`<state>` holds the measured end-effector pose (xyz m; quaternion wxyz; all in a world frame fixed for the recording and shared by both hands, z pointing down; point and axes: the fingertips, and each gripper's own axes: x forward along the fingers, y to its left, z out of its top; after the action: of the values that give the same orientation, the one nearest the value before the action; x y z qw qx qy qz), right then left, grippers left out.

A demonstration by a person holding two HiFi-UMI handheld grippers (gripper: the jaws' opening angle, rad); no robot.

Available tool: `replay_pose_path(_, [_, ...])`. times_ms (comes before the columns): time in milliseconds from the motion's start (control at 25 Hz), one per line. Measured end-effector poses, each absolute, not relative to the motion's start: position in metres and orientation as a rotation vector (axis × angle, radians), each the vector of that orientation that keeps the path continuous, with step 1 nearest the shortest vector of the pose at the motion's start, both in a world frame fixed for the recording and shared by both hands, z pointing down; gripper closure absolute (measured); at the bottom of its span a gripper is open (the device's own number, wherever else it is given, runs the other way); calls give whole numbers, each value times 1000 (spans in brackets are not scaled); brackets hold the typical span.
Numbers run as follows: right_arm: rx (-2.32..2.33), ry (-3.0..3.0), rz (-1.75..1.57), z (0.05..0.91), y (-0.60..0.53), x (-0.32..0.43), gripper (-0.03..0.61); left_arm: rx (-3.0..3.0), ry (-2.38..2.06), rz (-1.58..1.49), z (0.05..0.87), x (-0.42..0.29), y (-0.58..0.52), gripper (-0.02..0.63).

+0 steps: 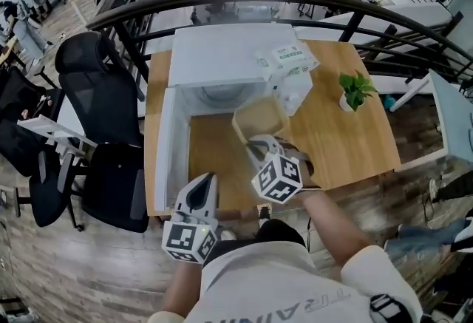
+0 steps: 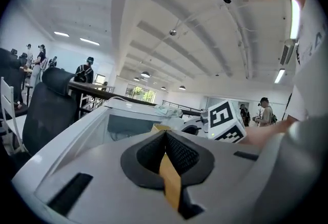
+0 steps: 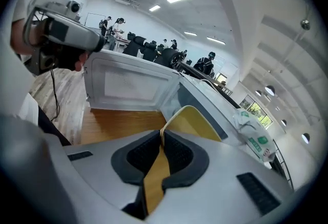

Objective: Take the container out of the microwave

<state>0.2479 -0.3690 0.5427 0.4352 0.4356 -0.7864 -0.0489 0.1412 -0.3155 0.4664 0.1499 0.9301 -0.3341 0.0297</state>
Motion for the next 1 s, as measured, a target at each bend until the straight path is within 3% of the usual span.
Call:
replay_pose_path(520, [1191, -1811, -35, 526, -264, 291, 535, 2771, -775, 142, 466, 174, -289, 581])
replay_pose_path(1000, [1232, -1768, 5, 529, -241, 295, 538, 2784, -729, 146, 466, 173, -281, 581])
